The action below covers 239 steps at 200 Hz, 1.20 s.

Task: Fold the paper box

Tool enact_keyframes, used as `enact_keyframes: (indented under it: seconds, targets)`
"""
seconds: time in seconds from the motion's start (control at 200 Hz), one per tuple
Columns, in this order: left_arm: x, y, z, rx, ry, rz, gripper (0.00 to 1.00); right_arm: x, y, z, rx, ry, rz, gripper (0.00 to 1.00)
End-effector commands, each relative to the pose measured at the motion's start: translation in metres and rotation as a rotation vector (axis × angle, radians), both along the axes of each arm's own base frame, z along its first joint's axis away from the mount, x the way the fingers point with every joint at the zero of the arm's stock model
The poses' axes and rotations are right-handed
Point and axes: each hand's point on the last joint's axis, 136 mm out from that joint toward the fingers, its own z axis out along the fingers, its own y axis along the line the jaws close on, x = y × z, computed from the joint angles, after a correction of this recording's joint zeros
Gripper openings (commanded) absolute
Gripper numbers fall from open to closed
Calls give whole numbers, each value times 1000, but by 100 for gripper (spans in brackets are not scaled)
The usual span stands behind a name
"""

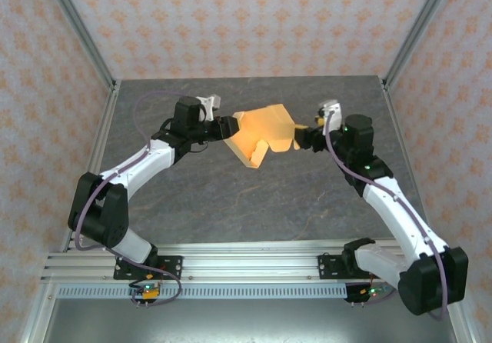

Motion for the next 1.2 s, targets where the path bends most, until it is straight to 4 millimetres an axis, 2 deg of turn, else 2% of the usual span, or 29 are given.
enact_keyframes:
  seconds: [0.0,0.065,0.12,0.2,0.3,0.42,0.566,0.731,0.866,0.996,1.086,1.191]
  targets:
    - [22,14,14,-15,-58,150,25,8,-37,23,274,13,-279,75]
    - [27,21,14,-28,-59,213,25,4,-27,8,433,136,-269,66]
    - [31,25,13,-56,-52,261,26,1,-16,-16,536,286,-278,58]
    - [37,29,7,-90,-2,327,26,-3,1,-53,559,470,-270,58]
    - [41,35,-5,-160,81,415,27,-9,40,-79,544,572,-165,58]
    - [44,36,-5,-302,134,489,28,-1,71,-92,642,692,-165,59]
    - [43,33,15,-317,96,469,29,25,82,-107,849,737,-229,58]
    - [39,23,22,-309,73,406,28,46,100,-114,765,793,-202,52]
    - [33,27,20,-304,49,438,28,65,110,-130,653,787,-173,45]
    - [33,20,25,-299,29,412,28,81,125,-144,671,806,-133,36]
    - [33,15,28,-283,11,395,28,87,132,-152,666,836,-126,29]
    - [33,15,30,-252,-20,387,28,88,135,-159,643,849,-132,27]
